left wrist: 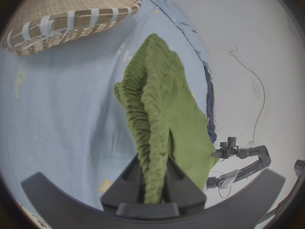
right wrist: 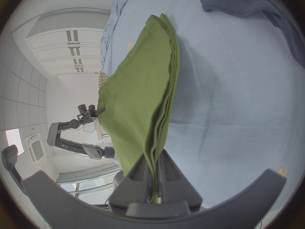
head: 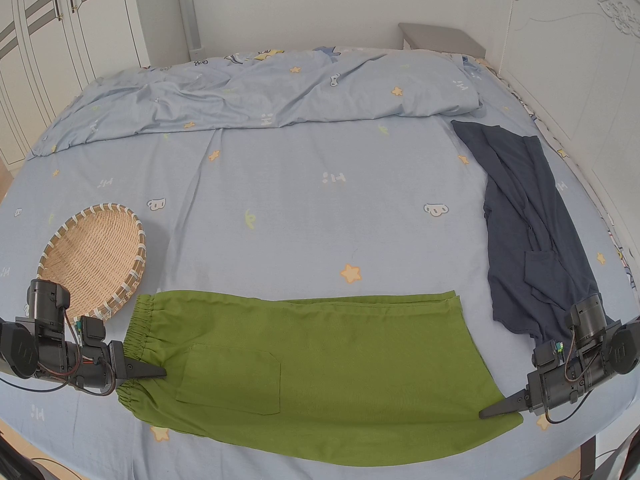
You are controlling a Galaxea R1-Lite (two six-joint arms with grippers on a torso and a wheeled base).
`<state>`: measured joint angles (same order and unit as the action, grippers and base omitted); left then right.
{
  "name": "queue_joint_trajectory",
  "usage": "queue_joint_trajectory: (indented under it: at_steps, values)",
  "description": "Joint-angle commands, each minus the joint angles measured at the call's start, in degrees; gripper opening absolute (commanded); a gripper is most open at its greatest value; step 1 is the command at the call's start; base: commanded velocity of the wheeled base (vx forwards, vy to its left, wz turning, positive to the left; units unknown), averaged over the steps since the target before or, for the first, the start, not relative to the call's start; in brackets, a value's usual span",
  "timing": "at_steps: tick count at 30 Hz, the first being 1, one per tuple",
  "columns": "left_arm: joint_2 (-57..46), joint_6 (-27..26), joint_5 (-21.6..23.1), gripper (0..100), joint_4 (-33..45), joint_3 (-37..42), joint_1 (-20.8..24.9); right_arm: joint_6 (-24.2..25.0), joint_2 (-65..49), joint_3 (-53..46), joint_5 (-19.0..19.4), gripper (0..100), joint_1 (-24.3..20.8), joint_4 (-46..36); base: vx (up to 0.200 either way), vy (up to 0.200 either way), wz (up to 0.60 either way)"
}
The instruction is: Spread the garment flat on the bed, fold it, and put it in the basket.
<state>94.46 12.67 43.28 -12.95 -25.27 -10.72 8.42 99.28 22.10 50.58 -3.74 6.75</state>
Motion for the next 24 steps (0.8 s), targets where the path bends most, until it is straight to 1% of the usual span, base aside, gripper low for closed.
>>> queue_joint_trajectory:
  at_steps: [1, 2, 7, 12, 16, 17, 18, 19, 20, 22, 23, 24]
  values:
    - [-0.42, -0.19, -0.03, 0, -0.06, 0.4, -1.41, -0.07, -0.4, -1.1, -0.04, 0, -0.04, 0.72, 0.0, 0.0, 0.0]
    - [-0.42, -0.36, 0.05, 0, -0.06, 0.4, -1.68, -0.16, -0.14, -1.1, -0.04, 100, -0.04, 0.81, 0.0, 0.0, 0.0]
    - [-0.77, -0.54, 0.14, 0, 0.03, 0.57, -1.76, -0.16, 1.71, -0.74, -0.04, 100, 0.05, 1.07, 0.0, 0.0, 0.0]
    - [-2.44, -0.54, -0.47, 0, 0.2, 0.4, -1.85, 0.1, 0.74, -0.22, -0.22, 100, 0.93, 2.56, 0.0, 0.0, 0.0]
    - [-7.63, -0.36, -0.74, 0, 1.17, -0.39, -2.47, 1.51, -6.56, 3.21, -1.36, 100, 1.72, 1.51, 0.0, 0.0, 0.0]
    - [-10.35, -0.27, -1.62, 0, 2.84, -2.15, -1.76, 3.53, -10.6, 5.58, -2.68, 100, 1.37, 0.54, 0.0, 0.0, 0.0]
    - [-10.35, -0.27, -1.62, 0, 2.84, -2.15, -1.76, 3.53, -10.6, 5.58, -2.68, 100, 1.37, 0.54, 0.0, 0.0, 0.0]
    - [-12.9, -0.27, -4.17, 0, 7.5, -6.55, -0.36, 7.31, -14.03, 9.71, -4.0, 100, 0.67, -0.69, 0.0, 0.0, 0.0]
    - [-13.43, -0.36, -6.19, 0, 11.01, -9.62, 1.66, 9.15, -15.52, 12.18, -4.44, 100, 0.05, -1.57, 0.0, 0.0, 0.0]
    - [-14.13, -0.27, -10.67, 0, 17.6, -14.89, 6.85, 11.88, -17.54, 15.78, -5.14, 100, -1.62, -3.33, 0.0, 0.0, 0.0]
    - [-14.13, -0.27, -10.67, 0, 17.6, -14.89, 6.85, 11.88, -17.54, 15.78, -5.14, 100, -1.62, -3.33, 0.0, 0.0, 0.0]
    - [-14.66, -0.45, -13.92, 0, 21.38, -17.09, 9.31, 12.85, -18.68, 17.1, -5.58, 100, -2.32, -4.29, 0.0, 0.0, 0.0]
